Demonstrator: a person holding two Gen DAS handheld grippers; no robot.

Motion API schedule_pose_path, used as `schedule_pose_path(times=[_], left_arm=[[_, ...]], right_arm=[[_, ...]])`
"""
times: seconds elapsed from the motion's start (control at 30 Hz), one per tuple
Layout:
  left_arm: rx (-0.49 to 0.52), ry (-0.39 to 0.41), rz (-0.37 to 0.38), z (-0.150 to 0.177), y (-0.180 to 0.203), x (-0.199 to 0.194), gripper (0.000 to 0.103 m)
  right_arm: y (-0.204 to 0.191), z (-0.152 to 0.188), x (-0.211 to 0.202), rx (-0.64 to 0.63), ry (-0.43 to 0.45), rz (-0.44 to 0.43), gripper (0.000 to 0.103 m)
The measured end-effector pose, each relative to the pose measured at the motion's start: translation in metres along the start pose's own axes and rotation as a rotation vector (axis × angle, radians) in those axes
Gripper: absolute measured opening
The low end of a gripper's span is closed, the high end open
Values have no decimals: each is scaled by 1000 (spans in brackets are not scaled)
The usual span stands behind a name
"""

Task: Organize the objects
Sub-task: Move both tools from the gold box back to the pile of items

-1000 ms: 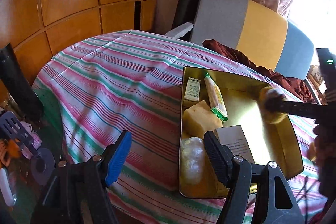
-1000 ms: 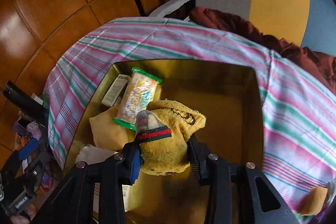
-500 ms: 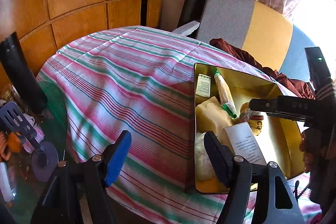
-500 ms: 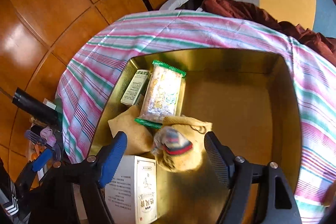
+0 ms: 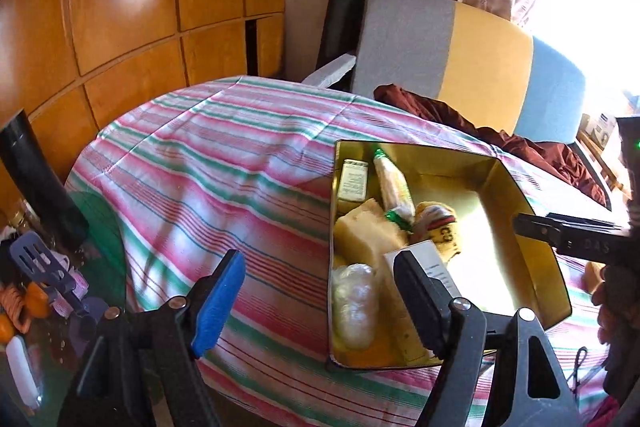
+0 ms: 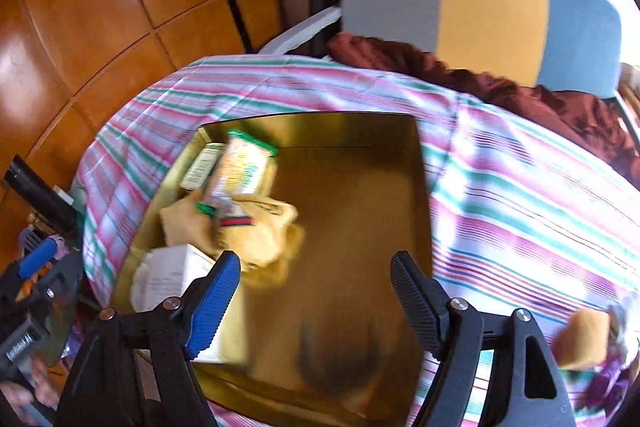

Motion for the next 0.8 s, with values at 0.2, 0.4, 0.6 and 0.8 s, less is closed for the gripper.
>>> schedule_pose_path(times=[0.2, 0.4, 0.6, 0.8], left_arm=[[43, 2, 47, -4, 26, -2, 78], [102, 4, 104, -7, 63, -4, 80], [159, 10, 169, -10, 104, -5, 82], [201, 3, 241, -9, 146, -8, 83]], right_arm=[[65, 2, -33, 59, 40, 105, 79], [156, 6, -79, 132, 79, 269, 80], [253, 22, -117, 260, 123, 468, 83], [328, 58, -148, 508, 192, 621, 83]])
Point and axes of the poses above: each gripper's, at about its wrist camera, not at the fingertips, and x roughly the way its jaws point, y to its right, z to its underside, the point moved 9 cm from there along x, roughly the way its jaws point, and after that the axes turned 14 degrees about y, right-handed, at the moved point
